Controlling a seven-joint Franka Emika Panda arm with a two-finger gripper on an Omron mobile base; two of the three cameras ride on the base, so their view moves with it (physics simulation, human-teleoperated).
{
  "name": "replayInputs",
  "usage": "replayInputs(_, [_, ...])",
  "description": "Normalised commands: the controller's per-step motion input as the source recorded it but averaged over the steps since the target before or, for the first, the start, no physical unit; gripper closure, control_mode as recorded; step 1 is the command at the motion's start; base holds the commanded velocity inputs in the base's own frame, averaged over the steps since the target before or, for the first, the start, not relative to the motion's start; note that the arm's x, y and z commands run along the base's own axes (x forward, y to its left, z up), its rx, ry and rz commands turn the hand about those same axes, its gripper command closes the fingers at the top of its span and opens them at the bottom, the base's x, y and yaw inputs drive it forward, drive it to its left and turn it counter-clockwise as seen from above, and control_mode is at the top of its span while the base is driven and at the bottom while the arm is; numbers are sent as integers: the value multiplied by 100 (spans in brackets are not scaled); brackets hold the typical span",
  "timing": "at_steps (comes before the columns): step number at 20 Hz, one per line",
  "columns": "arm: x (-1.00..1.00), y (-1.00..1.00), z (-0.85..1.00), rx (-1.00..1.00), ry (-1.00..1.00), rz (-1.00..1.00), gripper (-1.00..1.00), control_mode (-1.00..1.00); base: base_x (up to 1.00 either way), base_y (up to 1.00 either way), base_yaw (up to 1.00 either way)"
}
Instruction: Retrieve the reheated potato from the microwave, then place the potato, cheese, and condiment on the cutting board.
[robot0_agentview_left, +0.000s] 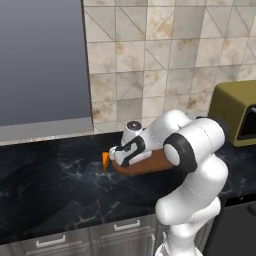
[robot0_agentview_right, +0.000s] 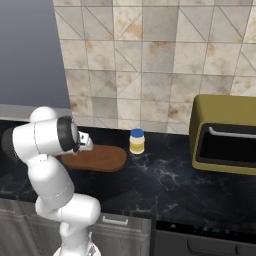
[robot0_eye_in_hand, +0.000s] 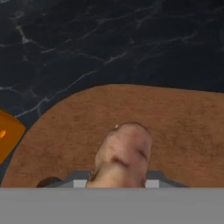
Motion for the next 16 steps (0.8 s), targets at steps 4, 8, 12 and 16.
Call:
replayInputs(4, [0,0,-20,0,5,-2,-100,-100,0,0,0])
replayInputs(8, [-5,0,-2,0,0,-3,-100,-100,0,0,0])
replayInputs(12, [-11,0,0,0,0,-3,-100,-100,0,0,0])
replayInputs(16, [-8,0,8,0,0,-4,-100,-100,0,0,0])
